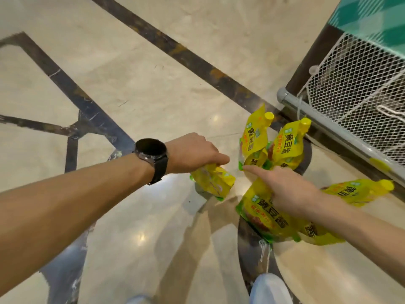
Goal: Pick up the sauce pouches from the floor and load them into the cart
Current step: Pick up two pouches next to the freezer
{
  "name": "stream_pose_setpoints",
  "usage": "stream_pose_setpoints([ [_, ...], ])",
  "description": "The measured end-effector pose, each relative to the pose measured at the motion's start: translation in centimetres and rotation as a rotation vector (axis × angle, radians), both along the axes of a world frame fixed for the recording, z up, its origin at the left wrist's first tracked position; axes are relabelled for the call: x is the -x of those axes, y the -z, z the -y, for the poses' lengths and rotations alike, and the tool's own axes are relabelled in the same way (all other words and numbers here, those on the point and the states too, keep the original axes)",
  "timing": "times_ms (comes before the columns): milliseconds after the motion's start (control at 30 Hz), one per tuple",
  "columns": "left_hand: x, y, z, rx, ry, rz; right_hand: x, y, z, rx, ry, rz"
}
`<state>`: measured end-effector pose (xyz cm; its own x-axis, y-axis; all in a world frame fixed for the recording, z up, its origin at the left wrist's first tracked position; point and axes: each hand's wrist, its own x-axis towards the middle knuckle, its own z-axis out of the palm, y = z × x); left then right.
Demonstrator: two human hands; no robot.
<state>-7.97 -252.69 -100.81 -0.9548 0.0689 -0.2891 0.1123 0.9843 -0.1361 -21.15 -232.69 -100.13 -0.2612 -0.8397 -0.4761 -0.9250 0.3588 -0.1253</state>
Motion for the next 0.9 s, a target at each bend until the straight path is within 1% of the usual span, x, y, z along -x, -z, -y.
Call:
stream_pose_setpoints([
  [67,-1.7,-0.2,0.8,0.002,0.052,0.038,0.4,0.0,1.7,0.002,-0.029,0.018],
  [133,-3.1,0.4,2.2,-0.061,0.059,0.011,0.4,0.6,3.5,0.039,-0.058,0.026],
  [200,-4.4,1.4,3.5,-0.110,-0.003,-0.059,0.3,1.5,4.7,0.118,-0.046,0.023],
  [233,-5.0,2.0,3.7,-0.145,-0.073,-0.096,0.2,1.8,5.0,0.149,-0.033,0.016],
  [267,-5.5,2.5,3.6,-0.231,-0.176,-0.137,0.0,2.0,5.0,0.154,-0.027,0.013],
  [300,-6.0,2.9,3.0,-0.389,-0.316,-0.192,0.0,2.0,4.9,0.139,-0.029,0.015],
  [333,-6.4,3.2,2.1,-0.570,-0.481,-0.295,0.0,1.9,4.7,0.087,-0.033,0.013],
  [367,-6.7,3.3,0.9,-0.722,-0.644,-0.434,0.0,1.9,4.4,0.038,-0.043,0.012],
  [400,-6.9,3.4,-0.3,-0.820,-0.794,-0.528,0.1,1.9,4.2,-0.002,-0.036,0.009],
  [433,-7.0,3.4,-1.6,-0.900,-0.932,-0.533,0.1,1.9,4.0,-0.013,-0.036,-0.001],
  [467,-7.0,3.5,-2.7,-0.970,-1.037,-0.473,0.2,2.1,3.8,-0.006,-0.032,-0.023],
  [500,-6.9,3.6,-3.7,-0.980,-1.092,-0.394,0.1,2.3,3.7,0.018,-0.043,-0.042],
  [533,-6.7,4.1,-4.4,-0.931,-1.084,-0.344,0.0,2.3,3.6,0.042,-0.049,-0.062],
  [567,-6.6,4.7,-5.0,-0.842,-1.031,-0.337,-0.1,2.5,3.5,0.078,-0.055,-0.081],
  [633,-6.6,5.5,-5.1,-0.640,-0.900,-0.405,-0.4,3.0,3.2,0.160,-0.038,-0.097],
  [667,-6.7,5.5,-4.8,-0.577,-0.861,-0.415,-0.4,3.2,3.0,0.203,-0.016,-0.096],
  [700,-6.9,5.4,-4.1,-0.563,-0.840,-0.402,-0.5,3.5,2.8,0.242,0.005,-0.090],
  [767,-7.5,4.8,-2.3,-0.612,-0.804,-0.344,-0.4,3.9,2.3,0.297,0.063,-0.052],
  [833,-8.4,3.9,-0.1,-0.618,-0.725,-0.263,-0.1,3.8,1.9,0.331,0.169,0.008],
  [900,-8.8,3.1,1.4,-0.605,-0.645,-0.168,0.1,4.0,1.3,0.358,0.321,0.150],
])
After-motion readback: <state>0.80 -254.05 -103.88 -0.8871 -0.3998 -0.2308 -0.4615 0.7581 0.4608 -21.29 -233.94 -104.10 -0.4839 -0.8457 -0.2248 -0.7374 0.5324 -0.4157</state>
